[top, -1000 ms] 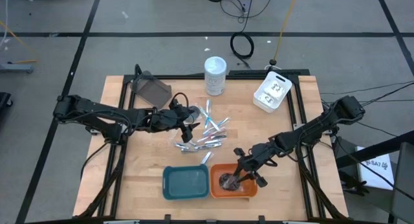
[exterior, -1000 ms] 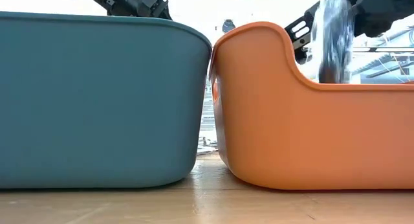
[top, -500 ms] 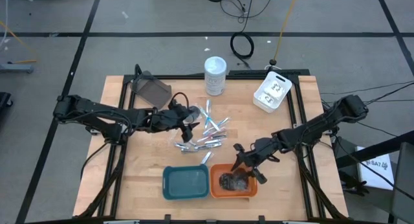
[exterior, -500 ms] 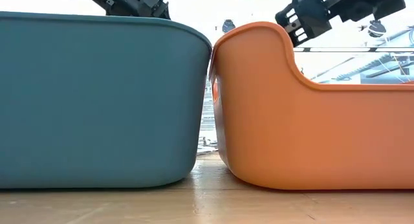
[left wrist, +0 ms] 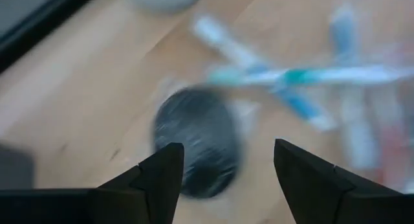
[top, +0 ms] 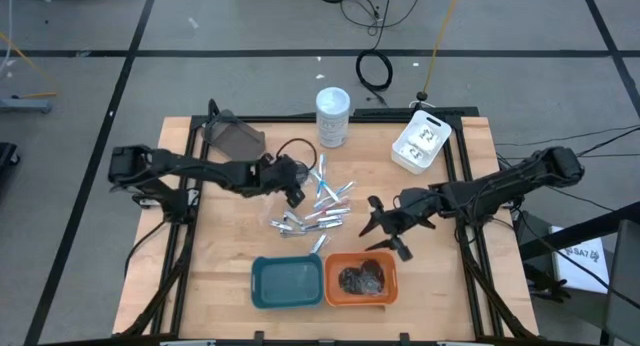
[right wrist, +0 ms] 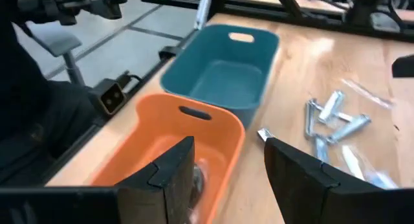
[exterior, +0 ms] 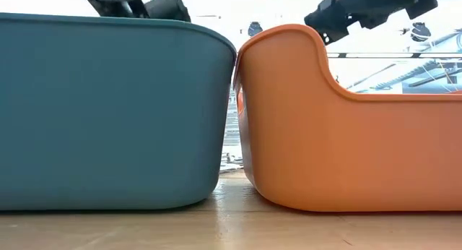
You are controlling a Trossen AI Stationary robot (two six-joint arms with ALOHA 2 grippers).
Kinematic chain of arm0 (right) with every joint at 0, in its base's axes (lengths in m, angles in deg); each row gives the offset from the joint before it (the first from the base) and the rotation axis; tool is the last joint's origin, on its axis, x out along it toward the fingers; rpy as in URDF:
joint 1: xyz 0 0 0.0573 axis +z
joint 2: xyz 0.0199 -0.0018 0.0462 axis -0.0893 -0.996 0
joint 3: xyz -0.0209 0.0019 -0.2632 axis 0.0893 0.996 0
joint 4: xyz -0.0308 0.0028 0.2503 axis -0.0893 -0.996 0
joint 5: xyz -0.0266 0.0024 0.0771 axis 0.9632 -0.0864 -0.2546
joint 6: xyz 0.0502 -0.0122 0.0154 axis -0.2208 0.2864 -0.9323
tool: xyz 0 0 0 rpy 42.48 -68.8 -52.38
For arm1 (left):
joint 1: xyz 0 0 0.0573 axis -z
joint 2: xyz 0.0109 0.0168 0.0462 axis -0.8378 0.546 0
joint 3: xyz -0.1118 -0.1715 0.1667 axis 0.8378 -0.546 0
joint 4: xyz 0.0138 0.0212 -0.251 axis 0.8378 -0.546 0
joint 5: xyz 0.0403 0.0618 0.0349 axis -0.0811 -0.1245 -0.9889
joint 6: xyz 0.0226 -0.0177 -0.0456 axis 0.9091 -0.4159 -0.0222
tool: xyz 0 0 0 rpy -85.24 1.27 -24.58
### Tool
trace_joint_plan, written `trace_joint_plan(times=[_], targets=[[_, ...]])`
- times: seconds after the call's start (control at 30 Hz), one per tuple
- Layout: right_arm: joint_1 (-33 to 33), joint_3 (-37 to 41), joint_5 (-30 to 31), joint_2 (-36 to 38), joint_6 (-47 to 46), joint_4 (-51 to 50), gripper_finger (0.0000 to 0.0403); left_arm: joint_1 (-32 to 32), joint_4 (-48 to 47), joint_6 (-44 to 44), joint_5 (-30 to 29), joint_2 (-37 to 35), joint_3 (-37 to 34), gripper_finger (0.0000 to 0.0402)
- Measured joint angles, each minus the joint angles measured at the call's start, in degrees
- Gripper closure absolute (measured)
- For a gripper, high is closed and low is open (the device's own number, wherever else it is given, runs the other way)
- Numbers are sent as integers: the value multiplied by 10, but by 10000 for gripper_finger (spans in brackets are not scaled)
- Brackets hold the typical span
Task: Pick & Place Travel size toiletries
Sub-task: Put the black hairbrush into the orange bin
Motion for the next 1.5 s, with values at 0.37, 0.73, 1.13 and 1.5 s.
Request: trace_joint_plan(times=[0.37, 0.73, 1.13, 1.5], targets=[[-48, 47, -1, 0, 0, 12, 232, -107, 26, 10, 126, 91, 0, 183], [-80, 61, -3, 0, -7, 11, 232, -111, 40, 30, 122, 147, 5, 183], [-80, 61, -3, 0, -7, 10, 232, -107, 38, 6, 140, 147, 3, 358], [-80, 61, -3, 0, -8, 8, 232, -86, 11, 26, 146, 67, -7, 401]])
